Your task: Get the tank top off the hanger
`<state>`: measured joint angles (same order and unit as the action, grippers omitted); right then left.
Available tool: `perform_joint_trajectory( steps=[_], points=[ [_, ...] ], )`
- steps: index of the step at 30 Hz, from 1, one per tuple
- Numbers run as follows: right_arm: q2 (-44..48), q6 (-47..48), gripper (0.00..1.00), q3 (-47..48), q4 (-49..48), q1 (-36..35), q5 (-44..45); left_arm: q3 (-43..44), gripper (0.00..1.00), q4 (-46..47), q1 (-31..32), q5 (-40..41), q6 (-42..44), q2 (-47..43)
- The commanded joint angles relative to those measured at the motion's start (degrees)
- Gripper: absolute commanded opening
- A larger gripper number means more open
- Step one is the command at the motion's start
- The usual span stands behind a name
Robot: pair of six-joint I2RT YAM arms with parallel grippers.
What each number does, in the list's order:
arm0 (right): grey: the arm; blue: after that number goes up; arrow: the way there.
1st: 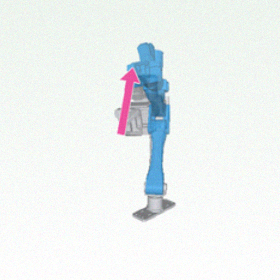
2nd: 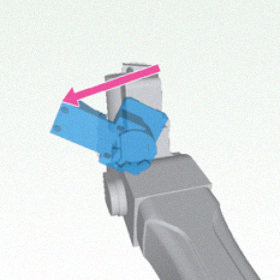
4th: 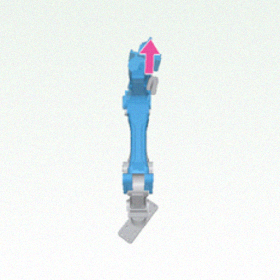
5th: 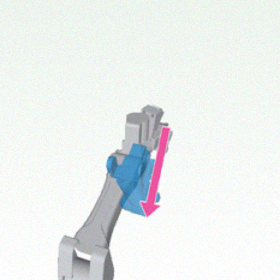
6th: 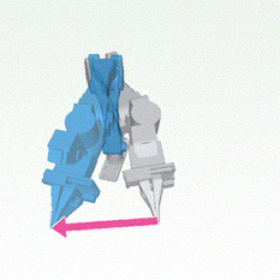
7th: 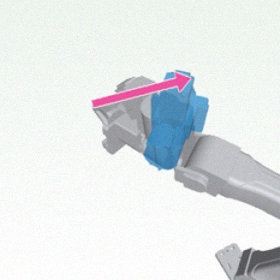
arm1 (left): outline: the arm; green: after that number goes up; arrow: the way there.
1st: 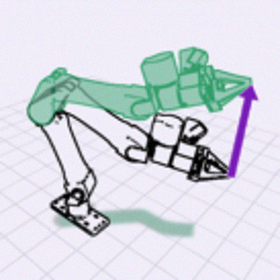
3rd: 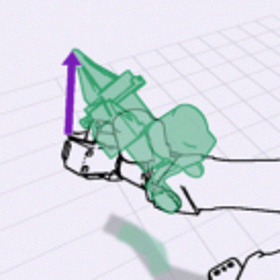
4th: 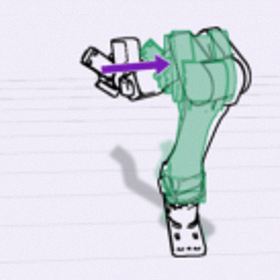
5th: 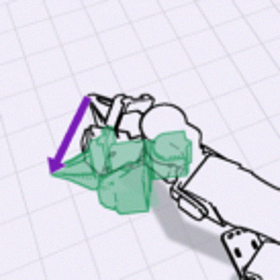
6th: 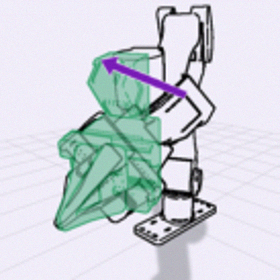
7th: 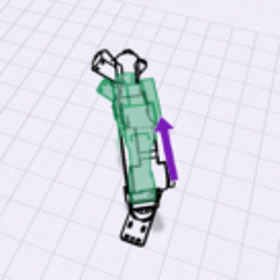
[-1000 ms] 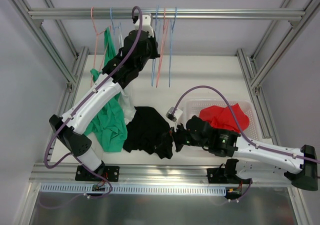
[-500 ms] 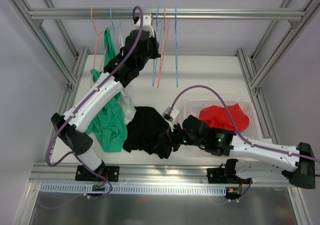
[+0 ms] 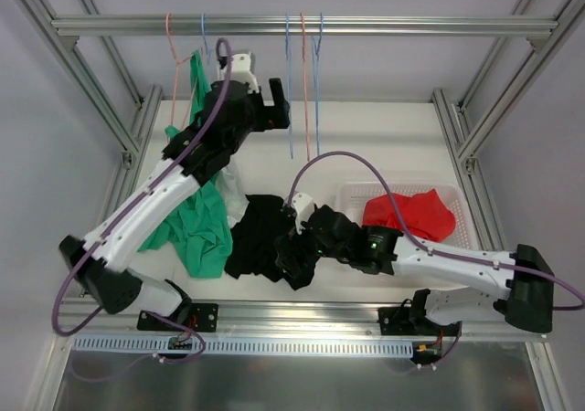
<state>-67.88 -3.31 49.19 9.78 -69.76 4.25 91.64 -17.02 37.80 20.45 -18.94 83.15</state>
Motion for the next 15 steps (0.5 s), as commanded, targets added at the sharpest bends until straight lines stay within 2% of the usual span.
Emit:
perform_joint_trajectory(
  steps=[1, 9, 11, 15],
  points=[
    [-7.06, 3.74, 1.00, 4.77, 1.12, 0.67, 3.57, -3.55, 0.99, 1.99, -0.27, 2.58, 0.13, -11.77],
    [-25.88, 4.90, 0.99, 12.94, 0.50, 3.75, 7.78, -23.05, 0.99, 0.85, -0.18, 6.18, -0.14, -36.46],
    [-32.10, 3.67, 1.00, 14.09, 0.50, 3.93, 10.68, -25.53, 0.99, -0.55, -0.18, 6.10, 1.09, -42.25],
    [-36.98, -2.73, 0.99, 12.08, -0.90, 3.66, 13.50, -28.44, 0.98, -8.37, -0.18, 8.02, 2.33, -49.30]
  ],
)
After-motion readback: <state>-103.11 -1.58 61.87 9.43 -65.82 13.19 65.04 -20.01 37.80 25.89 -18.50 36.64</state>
